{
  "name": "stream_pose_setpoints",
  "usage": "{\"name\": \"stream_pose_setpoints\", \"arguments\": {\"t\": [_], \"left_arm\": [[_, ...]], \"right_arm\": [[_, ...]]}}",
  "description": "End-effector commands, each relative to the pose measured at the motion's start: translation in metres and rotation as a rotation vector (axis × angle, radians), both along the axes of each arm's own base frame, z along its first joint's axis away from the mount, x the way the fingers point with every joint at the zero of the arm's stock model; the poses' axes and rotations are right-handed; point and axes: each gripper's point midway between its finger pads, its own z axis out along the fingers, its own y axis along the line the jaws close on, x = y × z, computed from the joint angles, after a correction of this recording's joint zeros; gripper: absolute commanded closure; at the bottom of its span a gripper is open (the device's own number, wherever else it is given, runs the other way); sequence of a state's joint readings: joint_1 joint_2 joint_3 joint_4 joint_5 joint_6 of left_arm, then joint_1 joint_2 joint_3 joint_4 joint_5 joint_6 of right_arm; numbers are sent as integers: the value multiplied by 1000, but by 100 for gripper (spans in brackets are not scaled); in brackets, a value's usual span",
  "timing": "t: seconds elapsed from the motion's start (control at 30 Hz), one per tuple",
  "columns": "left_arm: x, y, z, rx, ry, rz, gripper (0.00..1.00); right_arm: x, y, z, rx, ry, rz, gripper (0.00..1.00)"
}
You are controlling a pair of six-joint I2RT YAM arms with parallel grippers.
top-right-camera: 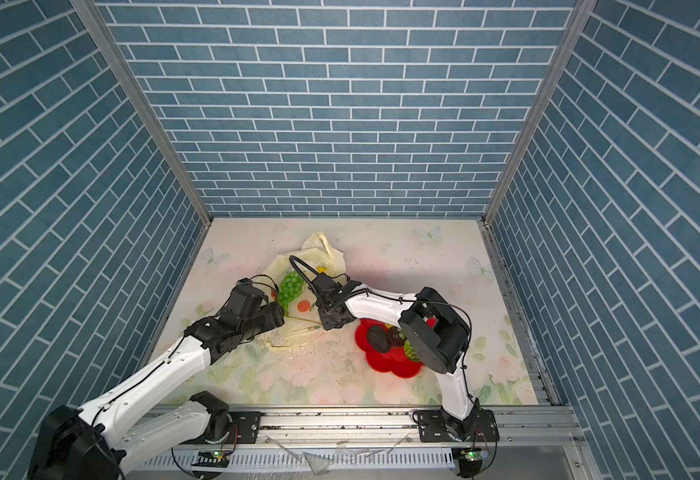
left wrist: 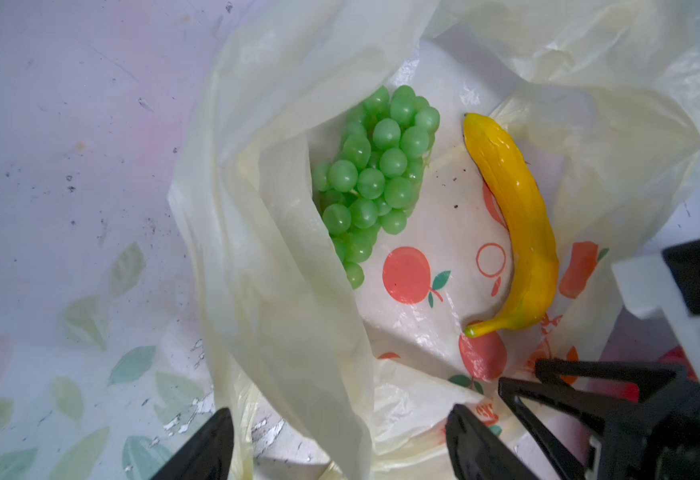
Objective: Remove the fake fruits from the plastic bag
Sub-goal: 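Reach the right gripper deep into the bag toward the red fruit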
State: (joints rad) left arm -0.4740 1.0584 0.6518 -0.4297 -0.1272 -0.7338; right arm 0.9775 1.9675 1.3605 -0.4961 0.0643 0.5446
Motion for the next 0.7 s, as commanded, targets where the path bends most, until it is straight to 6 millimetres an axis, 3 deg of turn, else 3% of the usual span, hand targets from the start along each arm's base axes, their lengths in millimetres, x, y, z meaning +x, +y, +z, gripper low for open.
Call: {"name": "stream_pose_setpoints", "arguments": {"t": [0.0,0.07,0.1,0.2,0.33,0.43,0.67], "left_arm": [[6,16,-11,105,51,46,17],[9,22,-24,149,88,53,17],[14,24,-21,156,85,65,18],[14,40,-36,168,109,101,27],[11,55,-52,96,135,152,51],[10,55,-55,56,124,155,64],[14,54,-64,-20,118,156,81]], "right_arm": [[-6,-4,-2,-1,2,-13,51],[-5,-6,-3,-2,-3,-18,51],[-5,-8,-3,-7,-8,-23,51],[-4,-15,-3,-24,-19,-43,51],[-4,-22,-8,-41,-21,-61,50],[-4,-21,-8,-37,-19,-57,50],[-4,-15,2,-4,-32,-30,50]]}}
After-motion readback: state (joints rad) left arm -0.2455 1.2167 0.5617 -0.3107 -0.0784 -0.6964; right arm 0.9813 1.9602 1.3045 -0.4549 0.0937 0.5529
